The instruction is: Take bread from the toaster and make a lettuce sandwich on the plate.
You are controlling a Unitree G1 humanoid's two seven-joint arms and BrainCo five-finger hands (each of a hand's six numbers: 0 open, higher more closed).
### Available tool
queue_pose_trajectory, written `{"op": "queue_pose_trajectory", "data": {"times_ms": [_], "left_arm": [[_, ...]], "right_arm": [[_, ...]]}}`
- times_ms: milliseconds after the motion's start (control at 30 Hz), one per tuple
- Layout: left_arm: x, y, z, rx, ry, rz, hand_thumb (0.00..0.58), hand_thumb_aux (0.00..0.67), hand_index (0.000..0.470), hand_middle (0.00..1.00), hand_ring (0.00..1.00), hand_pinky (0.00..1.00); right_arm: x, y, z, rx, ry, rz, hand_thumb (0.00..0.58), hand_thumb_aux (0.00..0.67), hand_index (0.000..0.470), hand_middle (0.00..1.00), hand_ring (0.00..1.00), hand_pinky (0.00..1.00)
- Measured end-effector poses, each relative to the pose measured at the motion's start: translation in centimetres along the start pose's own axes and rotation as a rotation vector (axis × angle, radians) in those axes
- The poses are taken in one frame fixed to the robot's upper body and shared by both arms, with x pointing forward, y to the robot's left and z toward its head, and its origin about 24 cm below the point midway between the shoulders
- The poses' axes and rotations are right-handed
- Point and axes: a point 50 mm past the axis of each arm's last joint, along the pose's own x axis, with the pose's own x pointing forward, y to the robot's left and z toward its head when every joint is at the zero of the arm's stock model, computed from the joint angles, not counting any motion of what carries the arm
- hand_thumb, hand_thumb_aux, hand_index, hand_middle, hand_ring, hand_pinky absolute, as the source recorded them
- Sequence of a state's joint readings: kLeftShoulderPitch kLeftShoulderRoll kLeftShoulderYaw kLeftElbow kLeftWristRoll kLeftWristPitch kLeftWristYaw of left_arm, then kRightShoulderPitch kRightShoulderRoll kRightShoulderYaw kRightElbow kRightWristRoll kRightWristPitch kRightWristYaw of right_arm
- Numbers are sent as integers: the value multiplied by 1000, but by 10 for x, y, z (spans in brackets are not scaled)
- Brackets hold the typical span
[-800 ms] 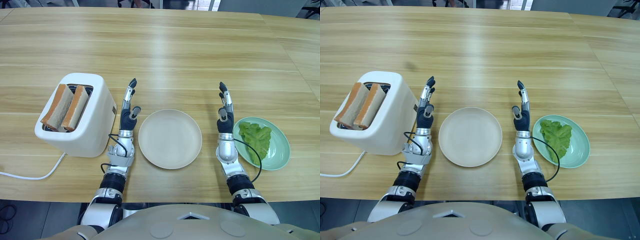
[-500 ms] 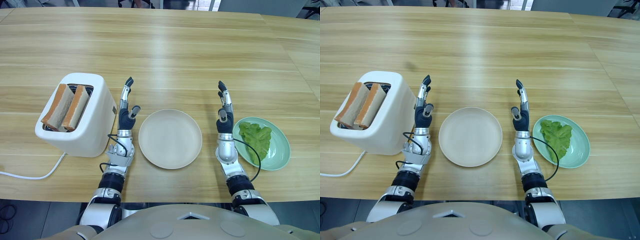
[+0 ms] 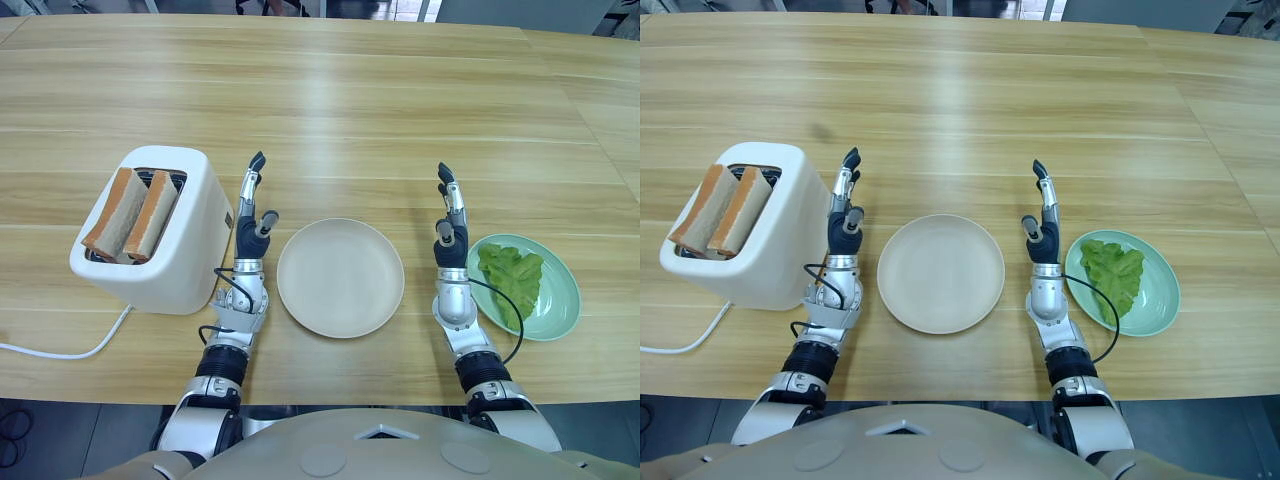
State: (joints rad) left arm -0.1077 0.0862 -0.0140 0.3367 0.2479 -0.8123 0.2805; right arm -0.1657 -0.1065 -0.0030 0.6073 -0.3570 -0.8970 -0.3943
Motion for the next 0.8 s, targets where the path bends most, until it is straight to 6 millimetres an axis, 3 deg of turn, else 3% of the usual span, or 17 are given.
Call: {"op": "queue_pose_trajectory", "data": {"times_ms": [133, 300, 500, 800], "left_arm": [[11, 25, 45, -45, -134, -19, 0, 0, 0, 24, 24, 24], [-3, 37, 55, -56, -51, -96, 0, 0, 0, 0, 0, 0], [3, 93, 70, 248, -76, -60, 0, 0, 0, 0, 0, 0], [-2, 154, 83, 718, -77, 108, 0, 0, 0, 0, 0, 0]], "right_arm": [[0, 1, 0, -3, -1, 1, 0, 0, 0, 0, 0, 0], [1, 3, 0, -3, -1, 5, 0, 0, 0, 0, 0, 0], [3, 6, -1, -4, 5, 14, 0, 0, 0, 0, 0, 0], [5, 5, -5, -19, 23, 24, 0, 0, 0, 0, 0, 0]]}}
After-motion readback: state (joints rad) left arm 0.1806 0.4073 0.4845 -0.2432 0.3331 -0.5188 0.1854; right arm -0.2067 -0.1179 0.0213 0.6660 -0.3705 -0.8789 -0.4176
